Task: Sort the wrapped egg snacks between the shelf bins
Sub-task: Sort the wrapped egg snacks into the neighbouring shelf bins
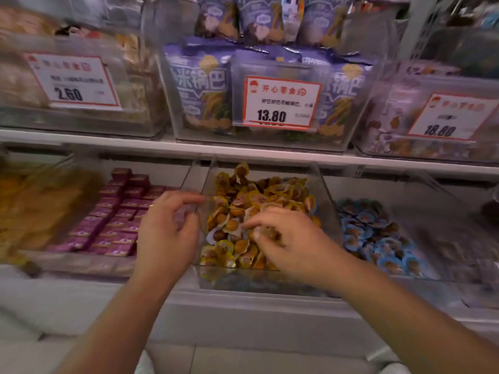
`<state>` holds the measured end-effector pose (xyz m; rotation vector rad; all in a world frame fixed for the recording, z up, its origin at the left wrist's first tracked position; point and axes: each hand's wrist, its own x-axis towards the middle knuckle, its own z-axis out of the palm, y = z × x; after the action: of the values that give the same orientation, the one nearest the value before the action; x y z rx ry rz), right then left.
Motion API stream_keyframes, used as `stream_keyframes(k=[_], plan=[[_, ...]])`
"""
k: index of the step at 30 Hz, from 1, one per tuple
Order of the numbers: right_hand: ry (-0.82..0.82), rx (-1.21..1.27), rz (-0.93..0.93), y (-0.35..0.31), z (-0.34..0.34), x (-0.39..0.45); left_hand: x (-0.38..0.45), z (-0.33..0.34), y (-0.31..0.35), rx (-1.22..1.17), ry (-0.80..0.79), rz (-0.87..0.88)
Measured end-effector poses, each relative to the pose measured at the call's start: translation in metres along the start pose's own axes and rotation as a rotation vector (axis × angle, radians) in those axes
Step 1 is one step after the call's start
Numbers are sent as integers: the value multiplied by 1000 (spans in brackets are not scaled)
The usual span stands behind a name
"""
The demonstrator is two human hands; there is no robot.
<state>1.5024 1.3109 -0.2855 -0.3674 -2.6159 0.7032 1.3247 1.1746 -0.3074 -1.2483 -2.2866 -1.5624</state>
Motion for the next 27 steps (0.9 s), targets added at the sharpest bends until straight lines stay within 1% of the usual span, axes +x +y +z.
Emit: stream_keyframes(k=[1, 2, 4, 7, 10, 12, 16, 20, 22, 27], plan=[[-130, -70, -16, -2, 16, 13, -1, 0, -2, 40, -19, 21], [-227, -143, -19, -1, 30, 24, -2, 0, -3, 89, -46, 63], [-346, -322, 13, 11, 51, 42, -3, 1, -6, 184, -130, 148], [-398, -515, 56, 33, 65, 58, -2, -3, -10, 284, -237, 193], [-457, -595, 70, 46, 66, 76, 0, -9, -14, 293, -280, 196], [-501, -602, 81, 48, 60, 88, -1, -11, -16, 280, -298, 205], [-501, -623, 49, 45, 54, 95, -5, -15, -20, 261, -318, 196], [-410, -730, -78, 40, 64, 82, -4, -18, -20, 233, -316, 186], [-378, -753, -103, 39, 67, 77, -5, -17, -19, 230, -326, 179], [-330, -665, -119, 33, 71, 73, -6, -14, -18, 225, -314, 159]])
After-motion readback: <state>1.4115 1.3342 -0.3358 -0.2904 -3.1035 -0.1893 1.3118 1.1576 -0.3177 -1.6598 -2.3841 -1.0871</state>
